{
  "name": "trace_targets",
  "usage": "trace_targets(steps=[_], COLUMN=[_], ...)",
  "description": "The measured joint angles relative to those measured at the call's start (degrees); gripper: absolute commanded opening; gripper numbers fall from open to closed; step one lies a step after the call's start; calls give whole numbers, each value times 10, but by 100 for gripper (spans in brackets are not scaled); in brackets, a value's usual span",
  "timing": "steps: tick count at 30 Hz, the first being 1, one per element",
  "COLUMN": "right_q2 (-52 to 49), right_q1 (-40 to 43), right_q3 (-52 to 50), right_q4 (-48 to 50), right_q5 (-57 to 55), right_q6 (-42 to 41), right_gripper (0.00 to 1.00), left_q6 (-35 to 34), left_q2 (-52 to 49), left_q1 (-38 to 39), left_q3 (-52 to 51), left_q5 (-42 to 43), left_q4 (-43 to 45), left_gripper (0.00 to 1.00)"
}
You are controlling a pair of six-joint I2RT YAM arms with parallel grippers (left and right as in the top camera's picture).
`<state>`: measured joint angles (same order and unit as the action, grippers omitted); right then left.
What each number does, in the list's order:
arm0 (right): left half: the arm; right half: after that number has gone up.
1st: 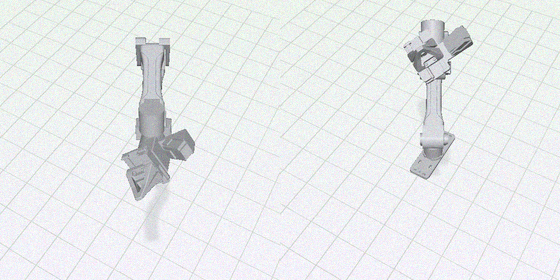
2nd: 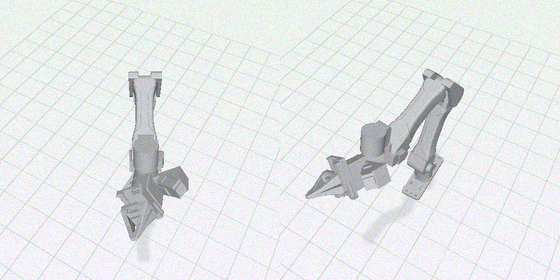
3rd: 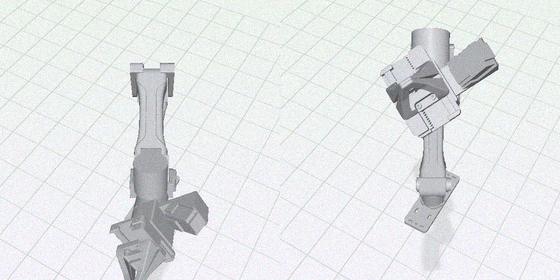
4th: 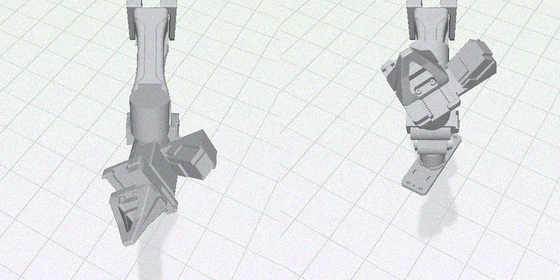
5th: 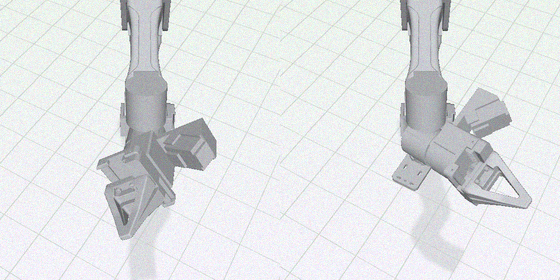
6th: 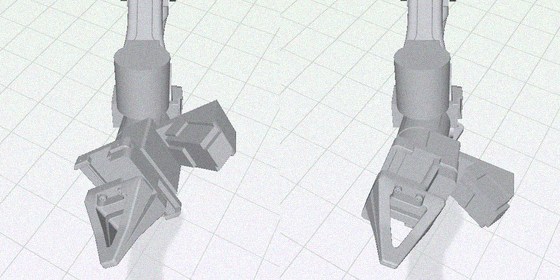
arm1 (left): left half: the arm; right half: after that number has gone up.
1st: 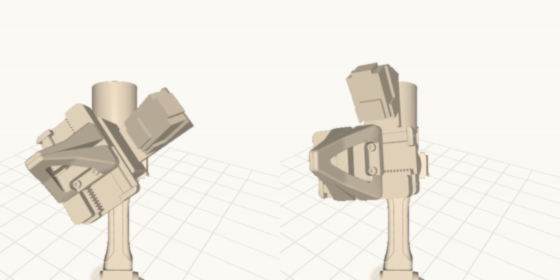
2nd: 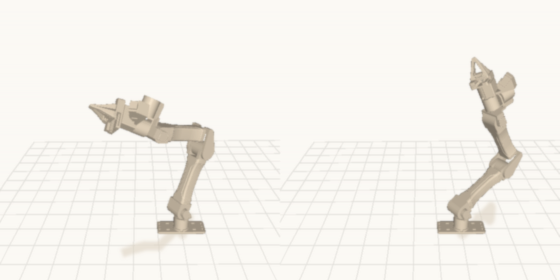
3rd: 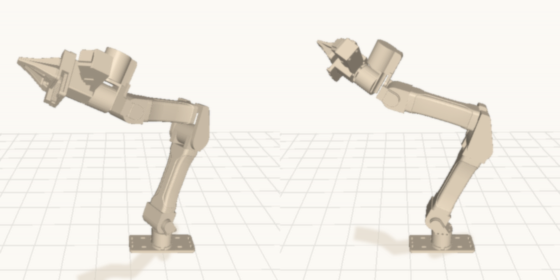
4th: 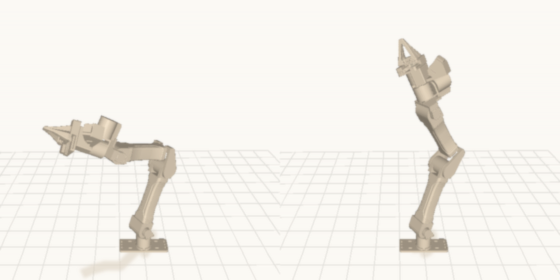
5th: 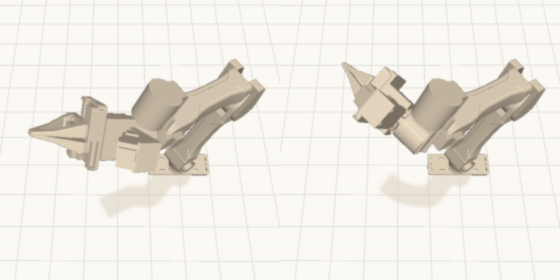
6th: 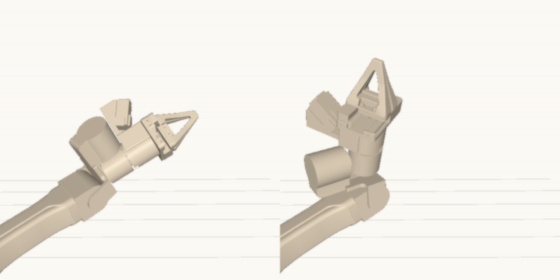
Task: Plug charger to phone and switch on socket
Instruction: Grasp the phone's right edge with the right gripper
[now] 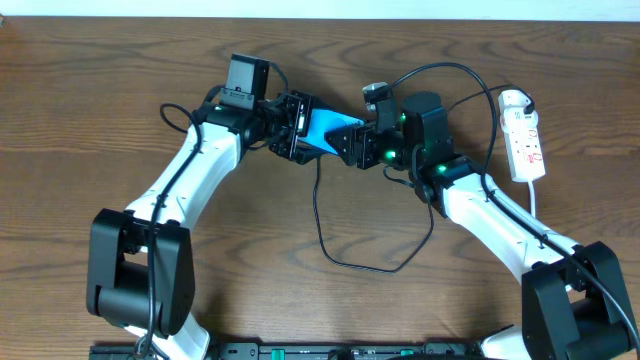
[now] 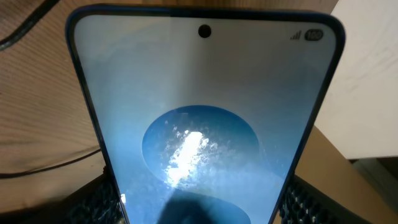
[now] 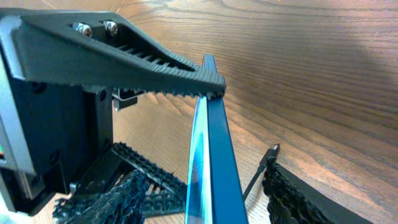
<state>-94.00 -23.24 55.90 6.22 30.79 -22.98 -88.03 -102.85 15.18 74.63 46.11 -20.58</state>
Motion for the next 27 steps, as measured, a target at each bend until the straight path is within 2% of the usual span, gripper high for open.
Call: trace_targets(steps=[7, 14, 21, 26, 27], right_q2=[-20, -22, -22, -22, -22], right_q1=[-2, -2, -3, -4, -4], right_q3=[0, 0, 0, 0, 0], right_q4=[7, 10, 13, 17, 18], right_q5=[-5, -13, -20, -13, -12], right_q6=[-5, -11, -51, -73, -77], right_gripper=[48, 34, 13, 8, 4], left_q6=[0, 0, 2, 5, 5], left_q2=[0, 0, 0, 0, 0], left_q1=[2, 3, 3, 3, 3], left_q3=[0, 0, 0, 0, 0], left_q5=[-7, -13, -13, -15, -15], left_q4=[0, 0, 0, 0, 0], left_gripper=[60, 60, 60, 60, 60])
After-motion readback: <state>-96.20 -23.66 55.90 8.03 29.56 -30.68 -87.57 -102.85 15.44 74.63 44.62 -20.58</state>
